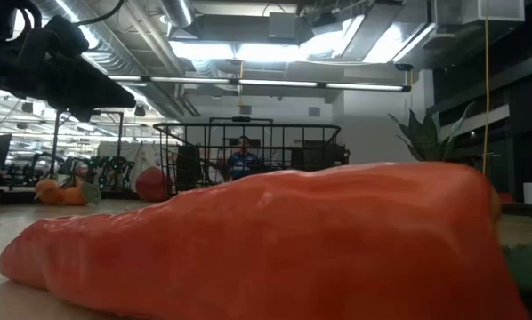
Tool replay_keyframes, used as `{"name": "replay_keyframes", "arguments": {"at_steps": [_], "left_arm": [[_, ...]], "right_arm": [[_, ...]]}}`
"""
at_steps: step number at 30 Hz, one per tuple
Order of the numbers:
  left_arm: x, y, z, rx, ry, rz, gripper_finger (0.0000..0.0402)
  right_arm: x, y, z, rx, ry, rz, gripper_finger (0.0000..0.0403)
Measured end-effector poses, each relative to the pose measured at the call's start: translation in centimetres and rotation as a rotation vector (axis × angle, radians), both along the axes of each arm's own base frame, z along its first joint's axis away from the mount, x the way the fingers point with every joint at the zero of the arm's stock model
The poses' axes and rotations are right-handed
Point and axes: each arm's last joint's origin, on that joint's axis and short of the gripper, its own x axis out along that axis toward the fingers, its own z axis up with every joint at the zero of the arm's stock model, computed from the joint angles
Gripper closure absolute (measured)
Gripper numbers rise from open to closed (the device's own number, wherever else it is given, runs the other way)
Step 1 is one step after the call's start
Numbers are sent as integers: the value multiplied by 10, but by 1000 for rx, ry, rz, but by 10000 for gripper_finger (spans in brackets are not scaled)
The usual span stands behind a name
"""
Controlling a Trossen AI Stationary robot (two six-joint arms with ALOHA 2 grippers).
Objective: Build produce basket
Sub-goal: Put the purple eggplant into the black wire basket
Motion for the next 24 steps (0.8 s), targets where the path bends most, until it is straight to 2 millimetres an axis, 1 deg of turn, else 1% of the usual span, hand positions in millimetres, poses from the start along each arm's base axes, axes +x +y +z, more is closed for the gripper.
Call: {"name": "replay_keyframes", "arguments": {"at_steps": [17,24], "left_arm": [[0,0,0,0,0,0,337],[0,0,0,0,0,0,337]], "right_arm": [[0,0,0,2,2,0,322],[-2,0,-5,28,46,-7,322]]}}
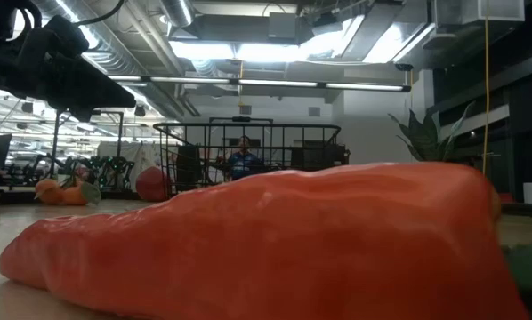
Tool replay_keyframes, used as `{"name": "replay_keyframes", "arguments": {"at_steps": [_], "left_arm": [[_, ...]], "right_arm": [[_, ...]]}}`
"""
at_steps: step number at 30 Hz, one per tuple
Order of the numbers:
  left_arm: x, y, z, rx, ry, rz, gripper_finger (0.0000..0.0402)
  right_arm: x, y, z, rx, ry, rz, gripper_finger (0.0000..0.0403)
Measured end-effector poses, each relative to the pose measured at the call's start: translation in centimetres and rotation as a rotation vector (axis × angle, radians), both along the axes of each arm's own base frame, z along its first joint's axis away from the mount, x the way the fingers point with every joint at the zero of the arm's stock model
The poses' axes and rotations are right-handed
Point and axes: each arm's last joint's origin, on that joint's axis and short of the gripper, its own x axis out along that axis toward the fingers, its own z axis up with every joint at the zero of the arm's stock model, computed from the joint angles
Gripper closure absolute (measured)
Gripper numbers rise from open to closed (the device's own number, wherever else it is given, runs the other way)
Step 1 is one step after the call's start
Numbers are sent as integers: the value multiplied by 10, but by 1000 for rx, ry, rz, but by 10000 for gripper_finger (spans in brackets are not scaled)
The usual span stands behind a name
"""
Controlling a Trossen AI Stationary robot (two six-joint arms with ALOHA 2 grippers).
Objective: Build produce basket
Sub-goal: Put the purple eggplant into the black wire basket
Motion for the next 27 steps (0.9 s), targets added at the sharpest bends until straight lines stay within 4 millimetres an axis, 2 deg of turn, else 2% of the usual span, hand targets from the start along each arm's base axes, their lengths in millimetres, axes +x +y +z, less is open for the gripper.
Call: {"name": "replay_keyframes", "arguments": {"at_steps": [11,17,22,27], "left_arm": [[0,0,0,0,0,0,337],[0,0,0,0,0,0,337],[0,0,0,0,0,0,337],[0,0,0,0,1,0,337]], "right_arm": [[0,1,2,-17,-11,8,322],[-6,2,-2,84,26,-27,322],[-19,7,-3,129,104,-4,322],[-44,23,11,269,99,112,322]]}}
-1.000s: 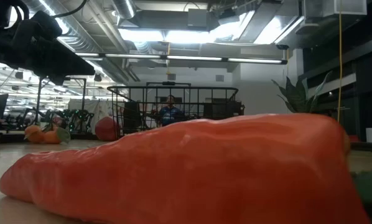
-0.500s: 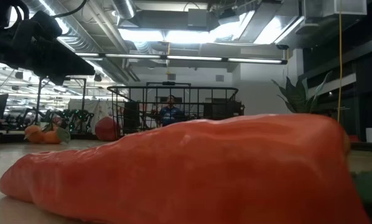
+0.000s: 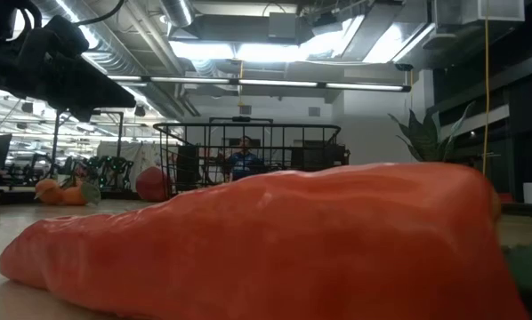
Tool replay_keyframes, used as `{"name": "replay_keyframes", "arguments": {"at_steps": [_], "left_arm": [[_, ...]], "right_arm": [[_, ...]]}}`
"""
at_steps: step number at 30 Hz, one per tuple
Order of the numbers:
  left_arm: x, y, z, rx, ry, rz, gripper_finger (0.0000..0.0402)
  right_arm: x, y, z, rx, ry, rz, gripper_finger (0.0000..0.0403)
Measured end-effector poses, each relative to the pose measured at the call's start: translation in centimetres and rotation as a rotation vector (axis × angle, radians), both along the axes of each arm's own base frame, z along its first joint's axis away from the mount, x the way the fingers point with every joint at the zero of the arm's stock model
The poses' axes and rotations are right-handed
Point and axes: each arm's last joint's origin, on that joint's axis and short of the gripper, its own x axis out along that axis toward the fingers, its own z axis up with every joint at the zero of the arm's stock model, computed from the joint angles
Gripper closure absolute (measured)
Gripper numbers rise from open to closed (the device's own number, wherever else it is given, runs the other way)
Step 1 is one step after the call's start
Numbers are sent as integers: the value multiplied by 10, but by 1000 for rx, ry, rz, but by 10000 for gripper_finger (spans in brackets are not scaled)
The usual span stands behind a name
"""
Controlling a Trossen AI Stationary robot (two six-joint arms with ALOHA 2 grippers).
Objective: Build produce basket
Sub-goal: Put the purple eggplant into the black wire basket
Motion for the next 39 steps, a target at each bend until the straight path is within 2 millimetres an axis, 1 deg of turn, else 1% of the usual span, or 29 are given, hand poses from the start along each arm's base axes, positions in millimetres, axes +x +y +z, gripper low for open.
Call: {"name": "replay_keyframes", "arguments": {"at_steps": [5,8,13,17,25,28,33,36,39], "left_arm": [[0,0,0,0,-1,0,337],[0,0,0,0,0,0,337],[0,0,0,0,0,0,337],[0,0,0,0,-1,0,337],[0,0,0,0,0,0,337],[0,0,0,0,-1,0,337],[0,0,0,0,-1,0,337],[0,0,0,0,-1,0,337],[0,0,0,0,-1,0,337]], "right_arm": [[-35,22,16,135,10,156,322],[-56,35,18,202,73,204,322],[-93,55,15,302,247,214,322],[-115,69,13,341,351,190,322],[-132,93,8,353,442,82,322],[-139,98,3,325,500,-3,322],[-139,105,-4,270,473,-117,322],[-136,109,-15,226,501,-146,322],[-132,113,-33,213,558,-190,322]]}}
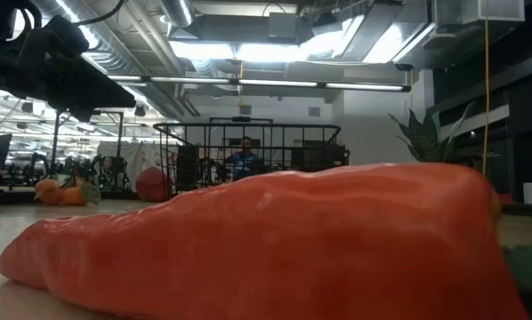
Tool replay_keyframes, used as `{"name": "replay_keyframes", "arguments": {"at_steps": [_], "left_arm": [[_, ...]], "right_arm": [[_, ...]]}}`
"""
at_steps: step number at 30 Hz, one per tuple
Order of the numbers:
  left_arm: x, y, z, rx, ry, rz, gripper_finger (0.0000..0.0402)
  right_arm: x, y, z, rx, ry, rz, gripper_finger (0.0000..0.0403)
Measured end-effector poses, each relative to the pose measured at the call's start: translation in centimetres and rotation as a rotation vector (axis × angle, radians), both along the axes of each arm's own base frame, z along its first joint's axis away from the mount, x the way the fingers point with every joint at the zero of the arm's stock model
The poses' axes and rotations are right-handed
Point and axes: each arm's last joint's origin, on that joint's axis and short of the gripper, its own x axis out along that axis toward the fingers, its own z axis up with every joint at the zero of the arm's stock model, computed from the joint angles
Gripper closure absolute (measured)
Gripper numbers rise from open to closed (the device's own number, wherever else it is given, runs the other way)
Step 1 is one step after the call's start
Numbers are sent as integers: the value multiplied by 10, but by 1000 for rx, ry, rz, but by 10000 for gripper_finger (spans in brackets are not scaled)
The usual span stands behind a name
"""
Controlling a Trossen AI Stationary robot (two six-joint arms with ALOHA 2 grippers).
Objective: Build produce basket
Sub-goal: Put the purple eggplant into the black wire basket
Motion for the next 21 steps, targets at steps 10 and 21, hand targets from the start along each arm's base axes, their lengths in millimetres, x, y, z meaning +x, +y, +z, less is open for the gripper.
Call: {"name": "replay_keyframes", "arguments": {"at_steps": [10,21], "left_arm": [[0,0,0,0,0,0,337],[0,0,0,0,0,0,337]], "right_arm": [[9,3,-84,-97,280,-105,322],[20,-2,-151,-112,316,-125,322]]}}
